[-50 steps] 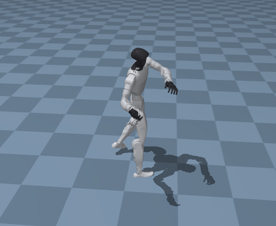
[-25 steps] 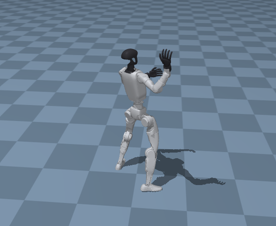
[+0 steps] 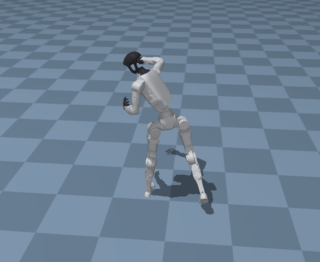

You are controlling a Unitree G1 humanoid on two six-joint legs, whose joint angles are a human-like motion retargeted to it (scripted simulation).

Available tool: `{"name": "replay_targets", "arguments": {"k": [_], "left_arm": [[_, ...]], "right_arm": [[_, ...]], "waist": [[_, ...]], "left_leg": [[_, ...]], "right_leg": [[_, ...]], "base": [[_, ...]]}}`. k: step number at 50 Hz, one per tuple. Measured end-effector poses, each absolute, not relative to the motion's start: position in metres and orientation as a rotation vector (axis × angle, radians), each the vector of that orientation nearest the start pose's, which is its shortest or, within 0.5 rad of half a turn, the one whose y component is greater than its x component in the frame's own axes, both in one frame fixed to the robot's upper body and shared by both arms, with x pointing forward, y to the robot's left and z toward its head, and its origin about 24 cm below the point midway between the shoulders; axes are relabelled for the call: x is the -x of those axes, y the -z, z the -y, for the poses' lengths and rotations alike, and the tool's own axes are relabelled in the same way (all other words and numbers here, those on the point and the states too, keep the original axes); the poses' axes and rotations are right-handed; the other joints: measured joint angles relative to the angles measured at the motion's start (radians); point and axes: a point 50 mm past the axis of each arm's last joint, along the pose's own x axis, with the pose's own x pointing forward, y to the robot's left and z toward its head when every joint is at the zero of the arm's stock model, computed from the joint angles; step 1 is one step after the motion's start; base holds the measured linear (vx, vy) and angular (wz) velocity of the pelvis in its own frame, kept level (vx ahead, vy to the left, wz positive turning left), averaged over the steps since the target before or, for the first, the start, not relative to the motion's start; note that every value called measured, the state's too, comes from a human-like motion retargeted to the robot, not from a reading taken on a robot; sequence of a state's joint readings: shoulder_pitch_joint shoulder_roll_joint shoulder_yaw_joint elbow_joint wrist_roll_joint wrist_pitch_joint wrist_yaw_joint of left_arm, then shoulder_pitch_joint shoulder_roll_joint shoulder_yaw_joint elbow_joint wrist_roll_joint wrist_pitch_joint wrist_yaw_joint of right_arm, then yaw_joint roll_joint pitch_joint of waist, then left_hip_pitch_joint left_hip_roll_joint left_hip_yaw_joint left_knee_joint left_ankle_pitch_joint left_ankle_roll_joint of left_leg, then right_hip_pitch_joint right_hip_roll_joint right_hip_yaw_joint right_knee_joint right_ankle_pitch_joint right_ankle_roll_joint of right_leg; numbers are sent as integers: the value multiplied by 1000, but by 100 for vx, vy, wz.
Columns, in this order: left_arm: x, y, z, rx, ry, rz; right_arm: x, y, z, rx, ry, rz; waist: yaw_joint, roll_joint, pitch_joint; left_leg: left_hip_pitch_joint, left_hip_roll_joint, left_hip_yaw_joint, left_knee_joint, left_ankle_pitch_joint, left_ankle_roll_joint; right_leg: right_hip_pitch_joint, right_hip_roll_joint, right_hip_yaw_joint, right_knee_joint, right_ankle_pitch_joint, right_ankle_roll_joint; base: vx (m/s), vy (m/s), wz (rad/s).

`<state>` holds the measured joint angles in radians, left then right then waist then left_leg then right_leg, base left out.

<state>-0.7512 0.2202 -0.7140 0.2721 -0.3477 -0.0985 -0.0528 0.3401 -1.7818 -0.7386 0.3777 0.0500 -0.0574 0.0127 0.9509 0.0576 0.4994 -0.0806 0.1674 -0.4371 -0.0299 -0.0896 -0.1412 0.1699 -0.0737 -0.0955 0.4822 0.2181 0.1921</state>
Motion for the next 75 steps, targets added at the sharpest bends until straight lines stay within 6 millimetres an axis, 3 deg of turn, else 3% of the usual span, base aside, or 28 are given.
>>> {"name": "replay_targets", "arguments": {"k": [1, 2, 3, 4, 7, 10, 13, 20, 25, 30, 35, 41, 44, 48, 50, 53, 58, 62, 68, 72, 75], "left_arm": [[-315, -136, -13, -318, 823, 301], [-324, -125, -46, -404, 758, 247], [-331, -117, -109, -462, 602, 178], [-332, -118, -136, -497, 535, 154], [-334, -128, -160, -539, 464, 163], [-336, -138, -171, -544, 394, 193], [-339, -145, -175, -517, 318, 231], [-348, -164, -163, -446, 215, 327], [-354, -186, -147, -377, 244, 398], [-355, -211, -118, -355, 344, 479], [-349, -239, -76, -388, 489, 581], [-338, -249, -34, -476, 596, 644], [-334, -239, -18, -557, 612, 653], [-329, -210, 1, -644, 615, 626], [-325, -196, 11, -667, 638, 604], [-317, -185, 31, -702, 676, 617], [-297, -185, 72, -731, 685, 772], [-277, -195, 92, -715, 730, 914], [-252, -201, 97, -636, 893, 950], [-241, -180, 87, -469, 1020, 750], [-237, -159, 72, -336, 1079, 564]], "right_arm": [[-222, -338, 403, 1535, 480, 34], [-269, -283, 382, 1398, 318, 19], [-351, -257, 303, 1331, 71, 80], [-377, -261, 254, 1364, -59, 127], [-379, -246, 226, 1314, -178, 160], [-371, -242, 220, 1257, -200, 233], [-361, -242, 227, 1108, -168, 292], [-342, -226, 254, 507, -68, 330], [-329, -207, 256, 113, -122, 311], [-315, -185, 245, -181, -260, 258], [-302, -160, 233, -383, -326, 201], [-295, -128, 213, -558, -314, 138], [-296, -114, 205, -618, -280, 108], [-297, -100, 202, -694, -216, 74], [-296, -96, 208, -733, -167, 72], [-293, -97, 231, -771, -56, 121], [-273, -110, 295, -821, 195, 318], [-250, -127, 343, -894, 398, 533], [-216, -170, 396, -781, 589, 774], [-204, -197, 410, -661, 689, 836], [-196, -217, 416, -574, 758, 898]], "waist": [[17, -49, -5], [-14, -107, -22], [-142, -182, -65], [-198, -200, -83], [-239, -177, -92], [-272, -161, -100], [-314, -149, -115], [-421, -138, -180], [-496, -124, -239], [-569, -130, -300], [-658, -131, -376], [-868, -80, -415], [-1023, -41, -421], [-1233, 2, -432], [-1317, 18, -433], [-1392, 37, -429], [-1411, 68, -424], [-1408, 96, -431], [-1433, 130, -446], [-1448, 128, -462], [-1448, 113, -480]], "left_leg": [[7, -8, -7, -7, 1, -3], [8, -16, -16, -13, 4, -6], [-6, -24, -30, -18, 8, -9], [-13, -30, -39, -23, 12, -12], [-20, -41, -54, -32, 18, -18], [-21, -50, -49, -38, 23, -19], [-20, -57, -25, -37, 23, -17], [-12, -63, 119, -10, 10, -43], [-2, -46, 293, 29, -21, -118], [-12, -85, 524, 102, -60, -121], [-81, -66, 757, 271, -125, -121], [6, 60, 1005, 360, -139, -109], [60, 117, 1104, 413, -130, -37], [109, 187, 1170, 537, -87, 74], [121, 221, 1157, 620, -53, 116], [124, 247, 1083, 725, 14, 151], [114, 218, 922, 822, 150, 176], [102, 163, 791, 851, 257, 153], [98, 75, 621, 844, 346, 68], [116, 45, 590, 819, 333, 28], [138, 51, 621, 798, 264, 22]], "right_leg": [[11, -1, 9, -6, 0, 1], [16, -2, 16, -11, -1, 2], [9, -2, 18, -13, -3, 2], [6, -1, 22, -15, -4, 1], [5, -1, 34, -19, -8, -5], [-1, -10, 40, -13, -19, -14], [-15, -28, 43, 5, -42, -33], [-80, -103, 8, 70, -157, -124], [-103, -184, -113, 47, -282, -185], [-97, -308, -318, -70, -415, -161], [-129, -362, -460, -213, -477, -92], [-212, -301, -213, -269, -471, -53], [-229, -259, -103, -282, -470, -59], [-210, -214, 19, -335, -466, -68], [-189, -196, 82, -369, -460, -61], [-165, -173, 184, -417, -449, -31], [-151, -152, 353, -490, -412, 42], [-148, -140, 461, -540, -373, 63], [-150, -131, 537, -567, -354, 24], [-153, -140, 533, -559, -352, 8], [-151, -151, 497, -541, -357, 2]], "base": [[9, 1, 70], [10, 0, 66], [8, 1, 64], [6, 2, 58], [2, 4, 31], [-1, 6, -3], [-4, 7, -40], [-8, 8, -106], [-11, 7, -188], [-10, 9, -243], [-9, -3, -261], [4, -34, -236], [9, -33, -189], [16, -31, -180], [22, -26, -197], [23, -20, -213], [20, -11, -209], [14, -3, -162], [8, 4, -78], [0, 9, -2], [-5, 12, 55]]}}
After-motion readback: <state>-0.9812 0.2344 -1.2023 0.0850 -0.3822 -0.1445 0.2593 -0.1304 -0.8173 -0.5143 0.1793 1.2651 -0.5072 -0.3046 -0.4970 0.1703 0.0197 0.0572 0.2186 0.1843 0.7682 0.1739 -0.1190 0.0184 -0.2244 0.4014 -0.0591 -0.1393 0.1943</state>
